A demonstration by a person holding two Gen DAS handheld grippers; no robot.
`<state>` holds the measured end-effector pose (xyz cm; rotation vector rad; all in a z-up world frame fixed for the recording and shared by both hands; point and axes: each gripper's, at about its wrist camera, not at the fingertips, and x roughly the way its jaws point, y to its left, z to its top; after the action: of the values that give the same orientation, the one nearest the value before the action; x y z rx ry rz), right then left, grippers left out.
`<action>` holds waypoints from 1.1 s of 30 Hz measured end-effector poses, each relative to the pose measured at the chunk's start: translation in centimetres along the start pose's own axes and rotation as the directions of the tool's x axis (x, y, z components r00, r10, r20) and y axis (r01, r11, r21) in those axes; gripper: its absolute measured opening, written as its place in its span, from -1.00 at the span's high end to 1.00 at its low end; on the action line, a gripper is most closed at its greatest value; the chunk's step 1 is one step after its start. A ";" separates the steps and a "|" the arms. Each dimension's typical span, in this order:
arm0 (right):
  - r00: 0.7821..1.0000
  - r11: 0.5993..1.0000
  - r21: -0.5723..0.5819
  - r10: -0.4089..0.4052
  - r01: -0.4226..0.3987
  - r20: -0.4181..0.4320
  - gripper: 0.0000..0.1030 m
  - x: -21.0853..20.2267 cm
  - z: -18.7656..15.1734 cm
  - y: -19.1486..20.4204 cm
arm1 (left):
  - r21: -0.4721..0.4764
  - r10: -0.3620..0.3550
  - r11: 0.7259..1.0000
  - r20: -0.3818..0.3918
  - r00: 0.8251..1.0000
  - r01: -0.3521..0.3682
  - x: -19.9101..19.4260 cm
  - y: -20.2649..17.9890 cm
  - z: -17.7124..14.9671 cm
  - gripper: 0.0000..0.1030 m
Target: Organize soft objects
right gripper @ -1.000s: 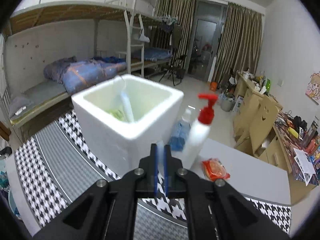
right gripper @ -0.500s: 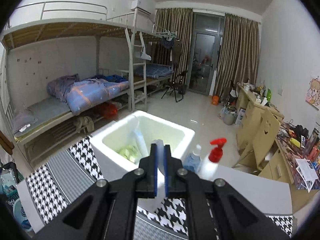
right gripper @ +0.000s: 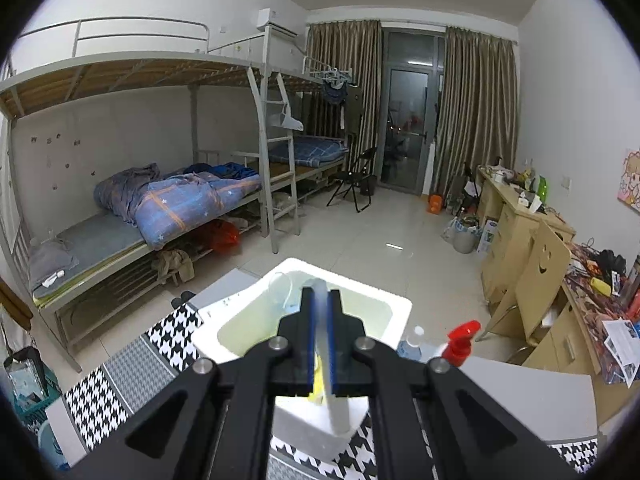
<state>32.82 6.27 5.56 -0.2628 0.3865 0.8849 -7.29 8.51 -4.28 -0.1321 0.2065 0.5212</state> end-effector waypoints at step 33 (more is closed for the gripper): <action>0.998 0.994 0.089 -0.067 0.067 -0.005 -0.58 0.6 -1.9 1.4 | -0.002 -0.012 1.000 0.006 1.000 0.012 -1.1 0.3 -0.4 -0.98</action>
<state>31.65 6.77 3.48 -0.1935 0.4157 0.7995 -8.45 8.20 -4.48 -0.1342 0.1994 0.5095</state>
